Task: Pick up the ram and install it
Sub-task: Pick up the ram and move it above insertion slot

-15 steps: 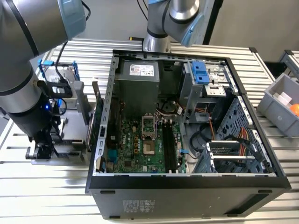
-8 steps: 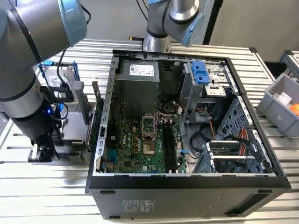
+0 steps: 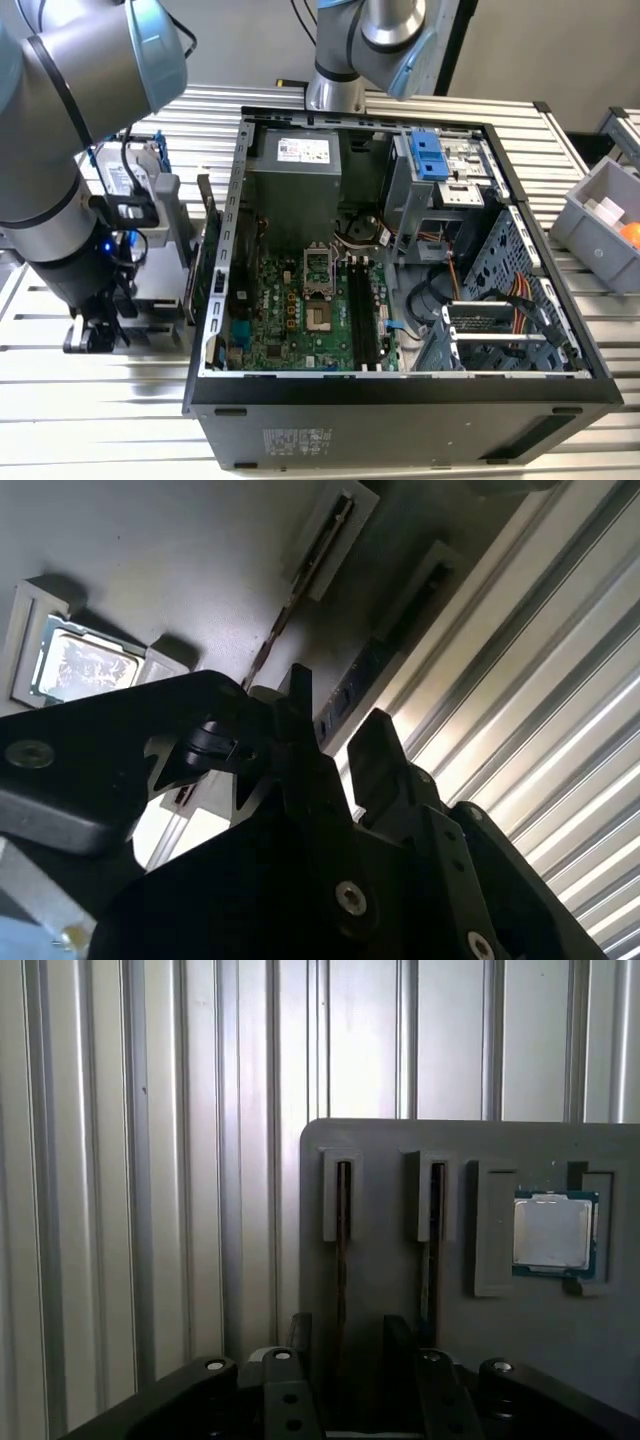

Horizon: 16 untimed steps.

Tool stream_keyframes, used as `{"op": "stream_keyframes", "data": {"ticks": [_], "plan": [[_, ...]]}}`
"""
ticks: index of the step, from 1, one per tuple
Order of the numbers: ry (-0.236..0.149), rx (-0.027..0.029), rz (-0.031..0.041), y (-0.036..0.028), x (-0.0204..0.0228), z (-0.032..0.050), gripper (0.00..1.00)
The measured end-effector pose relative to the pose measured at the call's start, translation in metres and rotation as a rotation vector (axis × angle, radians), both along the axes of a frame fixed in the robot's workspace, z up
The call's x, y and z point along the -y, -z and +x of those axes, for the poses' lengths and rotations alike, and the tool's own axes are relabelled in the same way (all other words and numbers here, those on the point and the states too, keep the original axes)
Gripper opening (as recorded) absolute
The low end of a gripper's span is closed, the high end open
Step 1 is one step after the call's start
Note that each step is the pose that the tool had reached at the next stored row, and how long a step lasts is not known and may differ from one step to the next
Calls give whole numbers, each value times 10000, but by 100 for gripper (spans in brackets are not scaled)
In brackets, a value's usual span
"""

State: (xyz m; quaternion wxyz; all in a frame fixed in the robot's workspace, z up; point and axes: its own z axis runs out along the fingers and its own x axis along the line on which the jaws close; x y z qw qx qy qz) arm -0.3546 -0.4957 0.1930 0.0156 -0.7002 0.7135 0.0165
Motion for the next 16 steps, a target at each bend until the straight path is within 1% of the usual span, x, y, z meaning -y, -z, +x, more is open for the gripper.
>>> {"op": "stream_keyframes", "data": {"ticks": [3, 9, 10, 16], "plan": [[0, 0, -3, 31, 0, 0, 100], [0, 0, -4, 34, 0, 0, 100], [0, -1, -5, 34, 0, 0, 0], [0, 0, -4, 37, 0, 0, 0]]}}
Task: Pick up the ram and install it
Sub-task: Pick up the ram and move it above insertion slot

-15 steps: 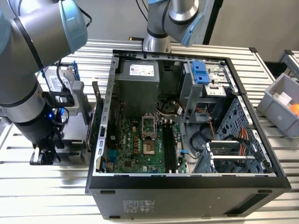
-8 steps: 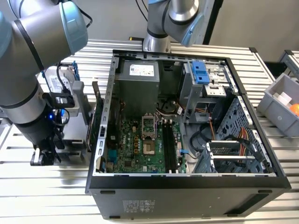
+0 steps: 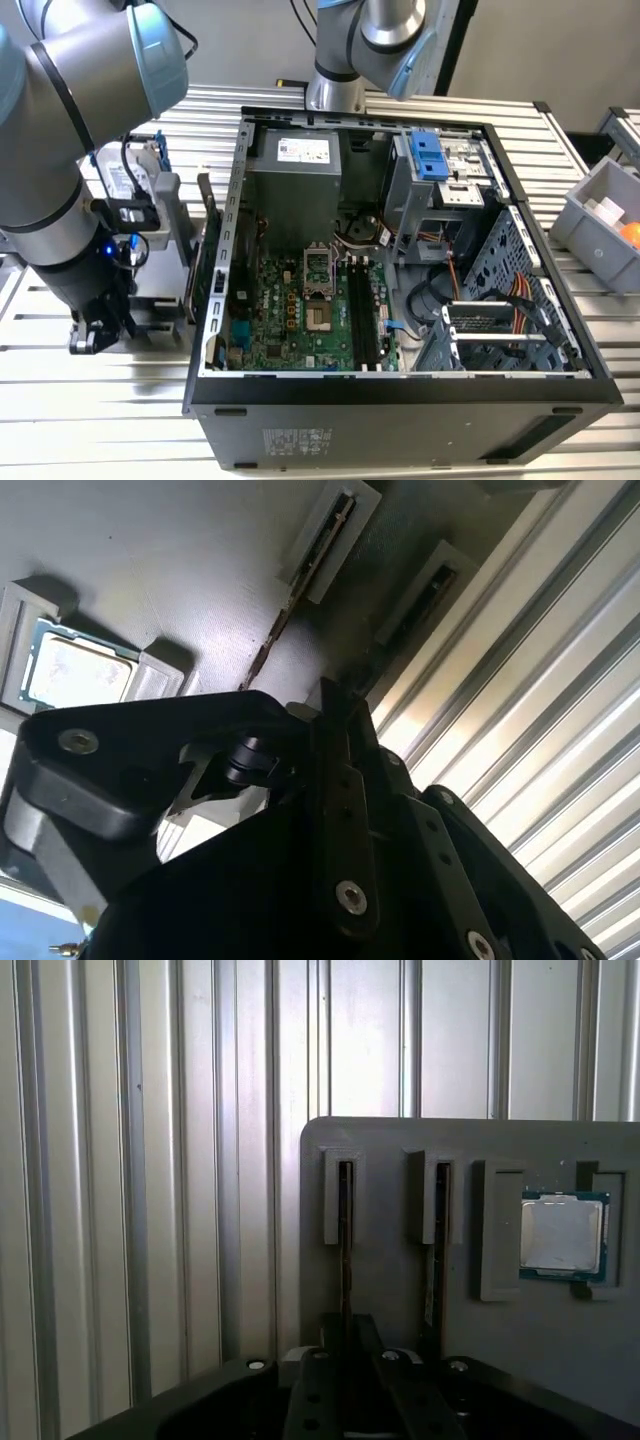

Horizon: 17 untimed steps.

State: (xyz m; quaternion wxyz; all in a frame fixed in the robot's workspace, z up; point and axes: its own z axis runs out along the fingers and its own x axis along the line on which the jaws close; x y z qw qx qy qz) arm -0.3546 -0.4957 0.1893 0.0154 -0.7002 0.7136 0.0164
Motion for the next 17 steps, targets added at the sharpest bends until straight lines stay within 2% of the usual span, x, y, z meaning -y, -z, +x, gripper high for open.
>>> {"op": "stream_keyframes", "data": {"ticks": [17], "plan": [[0, 0, 0, 8, 0, 0, 0]]}}
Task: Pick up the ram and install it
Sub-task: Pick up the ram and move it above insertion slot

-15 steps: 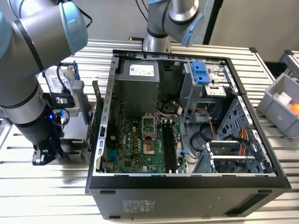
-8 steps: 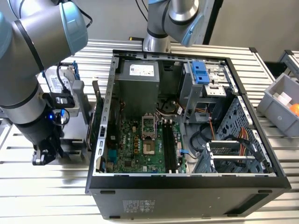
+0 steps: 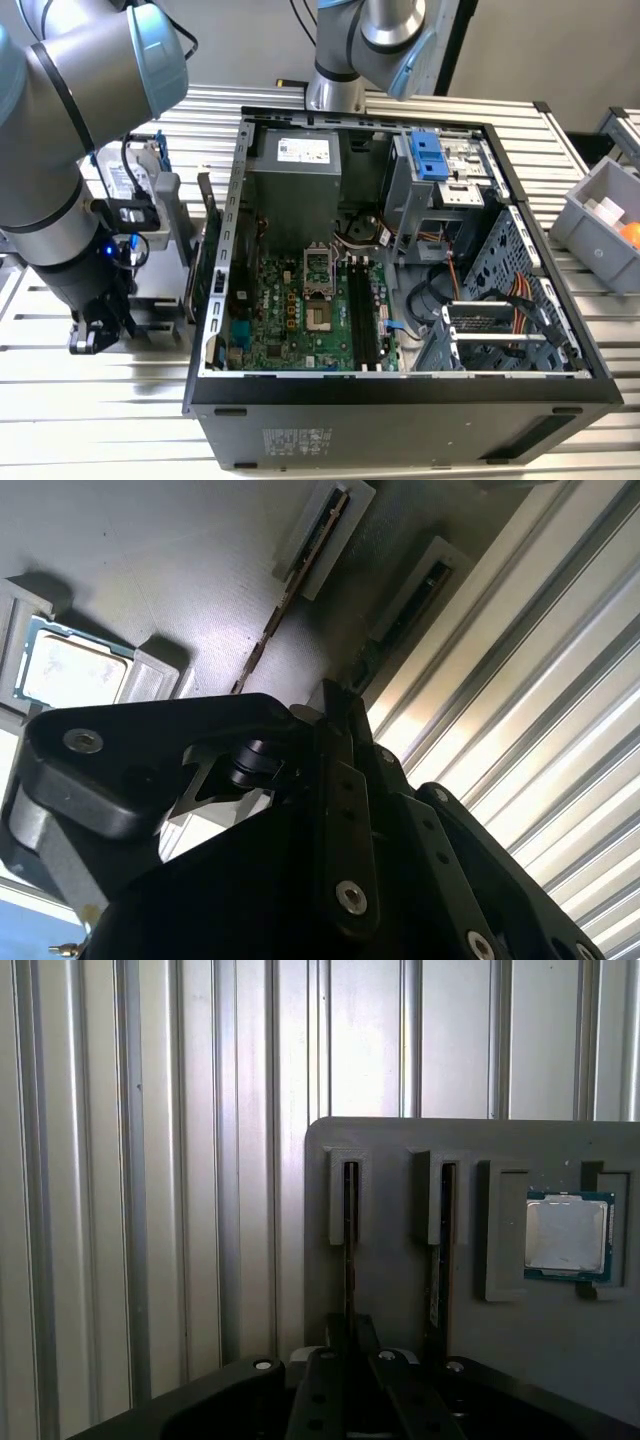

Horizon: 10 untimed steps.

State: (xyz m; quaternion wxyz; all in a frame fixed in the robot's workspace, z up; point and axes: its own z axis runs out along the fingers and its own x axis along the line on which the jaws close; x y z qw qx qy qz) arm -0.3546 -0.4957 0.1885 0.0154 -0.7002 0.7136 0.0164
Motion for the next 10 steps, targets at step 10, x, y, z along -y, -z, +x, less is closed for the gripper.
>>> {"op": "stream_keyframes", "data": {"ticks": [10], "plan": [[0, 0, 0, 4, 0, 0, 0]]}}
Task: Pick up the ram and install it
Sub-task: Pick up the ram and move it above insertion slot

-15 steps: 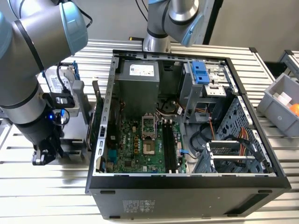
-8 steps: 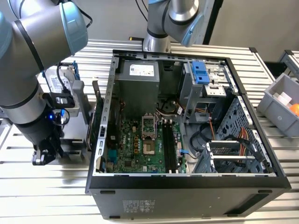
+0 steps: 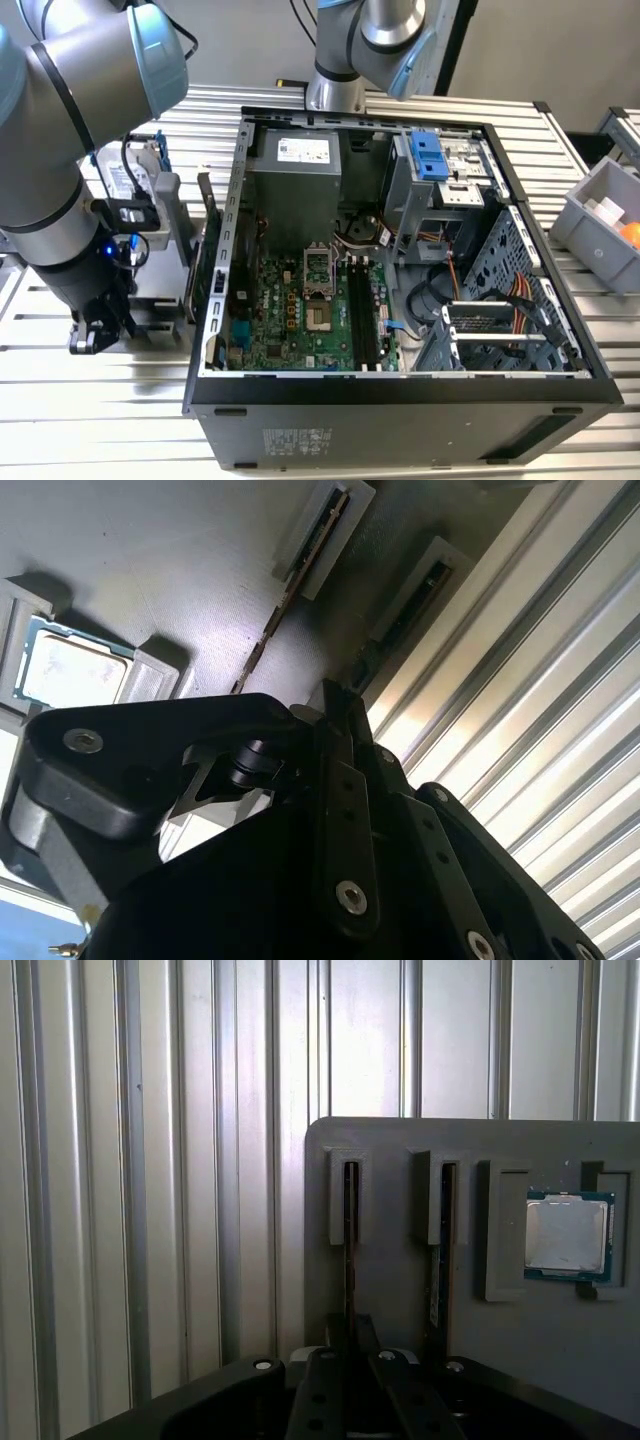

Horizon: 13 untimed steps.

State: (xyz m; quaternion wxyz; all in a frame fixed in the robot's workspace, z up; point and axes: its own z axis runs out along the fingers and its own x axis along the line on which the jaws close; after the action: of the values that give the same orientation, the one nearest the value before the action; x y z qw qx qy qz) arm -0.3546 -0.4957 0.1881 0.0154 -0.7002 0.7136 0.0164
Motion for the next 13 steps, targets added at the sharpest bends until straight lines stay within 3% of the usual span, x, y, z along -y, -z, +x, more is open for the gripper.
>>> {"op": "stream_keyframes", "data": {"ticks": [8, 13], "plan": [[1, 1, 2, 2, 0, 0, 0], [0, 0, 0, -32, 0, 0, 0]]}}
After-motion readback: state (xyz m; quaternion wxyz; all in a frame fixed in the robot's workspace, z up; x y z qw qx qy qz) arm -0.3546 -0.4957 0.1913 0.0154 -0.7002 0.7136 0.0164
